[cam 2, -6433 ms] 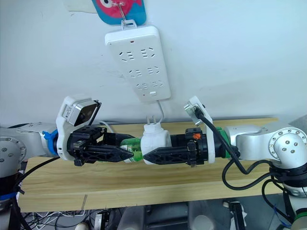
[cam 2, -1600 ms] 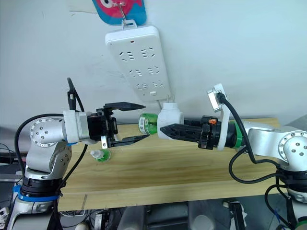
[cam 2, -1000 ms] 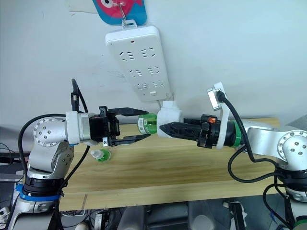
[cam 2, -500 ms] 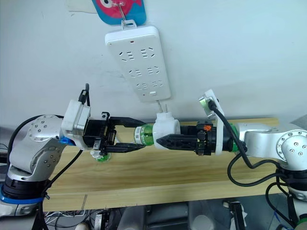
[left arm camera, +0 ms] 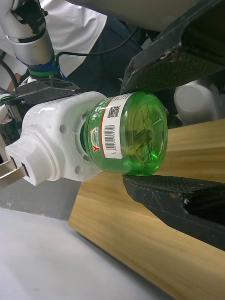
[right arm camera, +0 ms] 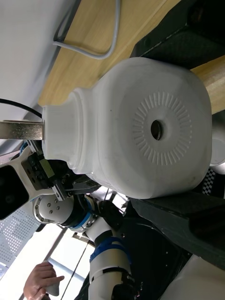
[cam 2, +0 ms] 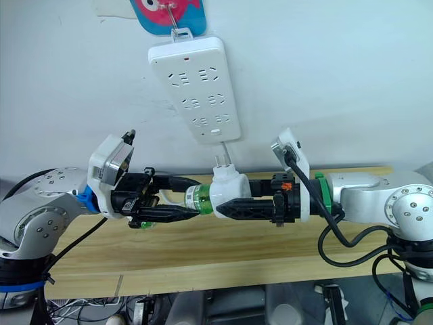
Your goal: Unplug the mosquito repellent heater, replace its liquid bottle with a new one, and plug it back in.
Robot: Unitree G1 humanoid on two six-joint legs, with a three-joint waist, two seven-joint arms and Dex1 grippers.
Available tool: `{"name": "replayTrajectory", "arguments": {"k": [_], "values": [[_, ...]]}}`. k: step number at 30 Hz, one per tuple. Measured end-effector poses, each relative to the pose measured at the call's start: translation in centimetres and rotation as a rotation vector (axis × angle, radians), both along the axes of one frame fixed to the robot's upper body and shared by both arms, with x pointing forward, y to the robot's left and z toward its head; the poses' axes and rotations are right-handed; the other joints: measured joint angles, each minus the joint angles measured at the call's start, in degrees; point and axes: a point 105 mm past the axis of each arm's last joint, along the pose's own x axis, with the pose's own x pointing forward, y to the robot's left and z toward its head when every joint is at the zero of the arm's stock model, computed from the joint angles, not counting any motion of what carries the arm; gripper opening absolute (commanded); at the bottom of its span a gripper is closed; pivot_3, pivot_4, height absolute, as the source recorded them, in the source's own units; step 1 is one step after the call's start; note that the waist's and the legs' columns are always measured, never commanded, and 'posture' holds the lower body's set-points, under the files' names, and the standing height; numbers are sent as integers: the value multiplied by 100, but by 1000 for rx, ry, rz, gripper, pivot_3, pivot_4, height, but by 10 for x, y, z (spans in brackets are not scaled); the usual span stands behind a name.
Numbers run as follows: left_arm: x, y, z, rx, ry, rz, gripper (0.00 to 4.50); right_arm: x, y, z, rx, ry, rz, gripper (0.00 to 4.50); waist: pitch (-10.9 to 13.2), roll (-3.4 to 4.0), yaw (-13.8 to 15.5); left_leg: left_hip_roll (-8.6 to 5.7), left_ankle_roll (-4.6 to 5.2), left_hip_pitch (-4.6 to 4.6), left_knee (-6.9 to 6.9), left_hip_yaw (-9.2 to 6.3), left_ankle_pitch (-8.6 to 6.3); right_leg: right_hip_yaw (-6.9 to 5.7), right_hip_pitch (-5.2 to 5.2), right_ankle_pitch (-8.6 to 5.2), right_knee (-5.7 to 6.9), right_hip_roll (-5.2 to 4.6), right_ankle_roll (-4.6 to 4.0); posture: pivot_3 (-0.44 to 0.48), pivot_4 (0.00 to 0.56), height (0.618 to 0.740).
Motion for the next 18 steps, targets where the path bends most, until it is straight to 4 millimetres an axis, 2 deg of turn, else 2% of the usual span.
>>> {"name": "replayTrajectory", "arguments": {"k": [18], "values": [[-13,5,-1,20,249,-29,2247,-9,3,-2,-20,-45,65,3052,0,0,3,1,0,1,0,0,0,1,-1,0,-2,0,0,-183,381,740]]}}
